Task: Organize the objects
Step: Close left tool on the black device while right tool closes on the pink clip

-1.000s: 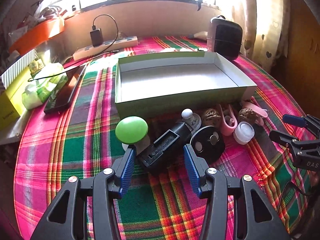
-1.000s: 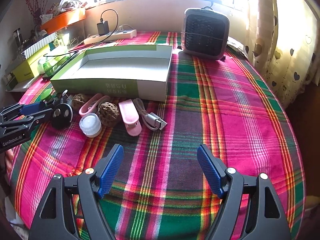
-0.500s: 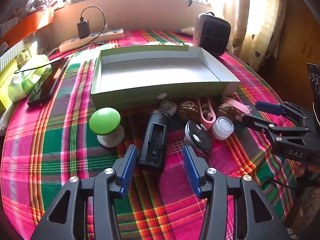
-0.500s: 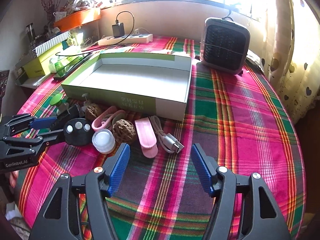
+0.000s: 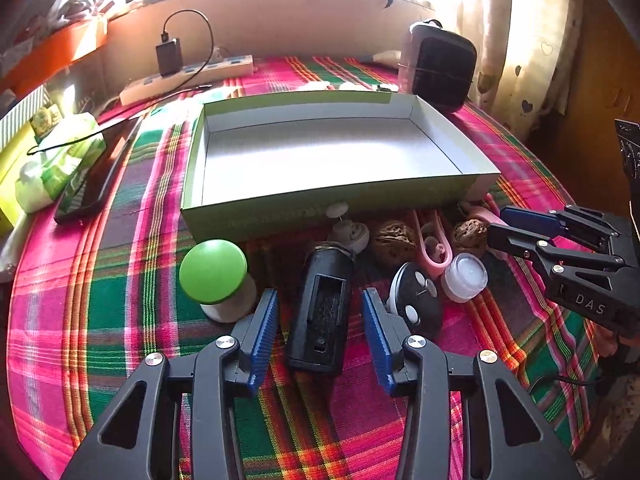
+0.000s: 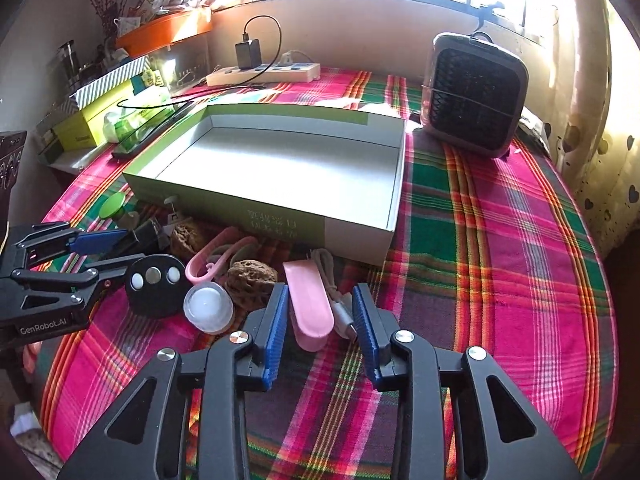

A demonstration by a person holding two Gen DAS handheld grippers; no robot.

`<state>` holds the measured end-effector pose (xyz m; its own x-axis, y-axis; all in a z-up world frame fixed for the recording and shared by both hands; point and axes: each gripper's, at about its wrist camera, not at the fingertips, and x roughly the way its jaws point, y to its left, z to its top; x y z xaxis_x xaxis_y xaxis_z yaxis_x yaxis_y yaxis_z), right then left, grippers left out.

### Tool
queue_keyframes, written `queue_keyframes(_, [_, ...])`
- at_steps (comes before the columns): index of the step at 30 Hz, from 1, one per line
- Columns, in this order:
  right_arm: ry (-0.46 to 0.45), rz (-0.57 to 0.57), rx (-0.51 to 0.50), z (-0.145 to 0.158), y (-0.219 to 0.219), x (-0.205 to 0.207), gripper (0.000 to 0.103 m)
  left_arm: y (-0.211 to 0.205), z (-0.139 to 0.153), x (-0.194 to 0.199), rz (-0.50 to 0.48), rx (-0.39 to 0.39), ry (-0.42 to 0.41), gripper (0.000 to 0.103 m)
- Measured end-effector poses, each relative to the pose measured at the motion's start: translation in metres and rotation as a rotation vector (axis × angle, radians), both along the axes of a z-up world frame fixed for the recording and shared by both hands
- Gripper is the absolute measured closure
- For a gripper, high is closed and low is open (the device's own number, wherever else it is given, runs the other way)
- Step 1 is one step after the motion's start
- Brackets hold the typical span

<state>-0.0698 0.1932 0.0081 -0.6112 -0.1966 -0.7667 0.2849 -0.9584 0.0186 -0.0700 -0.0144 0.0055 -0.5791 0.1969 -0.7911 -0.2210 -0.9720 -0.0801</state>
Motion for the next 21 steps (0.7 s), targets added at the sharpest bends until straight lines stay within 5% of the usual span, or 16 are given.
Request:
queue_keyframes(8, [0.003,0.009,-0.017,0.002,0.000,0.005,0.085,0.001,0.000,-0.001,0.004,0.002,0.002,0.076])
queue_keyframes(21, [0.024,-0.002,-0.022,0.008,-0.001,0.025,0.085,-0.004,0.001,0.014,0.015,0.023,-0.009,0.078])
